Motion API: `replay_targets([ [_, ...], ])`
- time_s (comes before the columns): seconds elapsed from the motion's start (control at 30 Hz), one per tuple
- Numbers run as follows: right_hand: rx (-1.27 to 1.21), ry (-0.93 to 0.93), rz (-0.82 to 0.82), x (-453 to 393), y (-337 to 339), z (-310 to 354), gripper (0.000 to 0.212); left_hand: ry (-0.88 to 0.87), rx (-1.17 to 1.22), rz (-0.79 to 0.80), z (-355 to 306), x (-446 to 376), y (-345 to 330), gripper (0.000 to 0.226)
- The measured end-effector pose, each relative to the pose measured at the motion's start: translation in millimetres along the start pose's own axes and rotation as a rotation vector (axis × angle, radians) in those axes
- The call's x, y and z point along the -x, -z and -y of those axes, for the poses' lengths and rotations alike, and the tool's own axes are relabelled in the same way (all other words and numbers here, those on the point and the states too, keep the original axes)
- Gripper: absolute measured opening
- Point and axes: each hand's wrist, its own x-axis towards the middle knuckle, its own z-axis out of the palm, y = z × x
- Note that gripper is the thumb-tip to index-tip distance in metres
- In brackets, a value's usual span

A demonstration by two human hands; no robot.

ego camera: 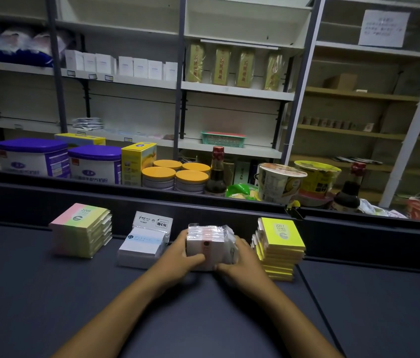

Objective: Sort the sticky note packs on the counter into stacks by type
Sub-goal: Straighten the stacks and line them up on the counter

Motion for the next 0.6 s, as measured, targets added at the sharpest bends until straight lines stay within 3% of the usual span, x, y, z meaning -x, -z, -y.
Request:
replay_targets([
  [0.17,0.110,0.006,-0.028,-0.2,-6.7,-1.2,0.051,0.048,0.013,0.032,-3.2,1.4,-4.2,0.057],
  [0.33,0.063,0.064,-0.097,-1.1,-7.0,0.4,0.052,0.014,0.061,-0.006,-10.0,3.2,-4.8,0.061],
  [0.6,0.090,0.008,-0.052,1.7,-8.3,1.6,0.048,0.028,0.050,0.030,-11.7,6.3,-3.8,0.056],
])
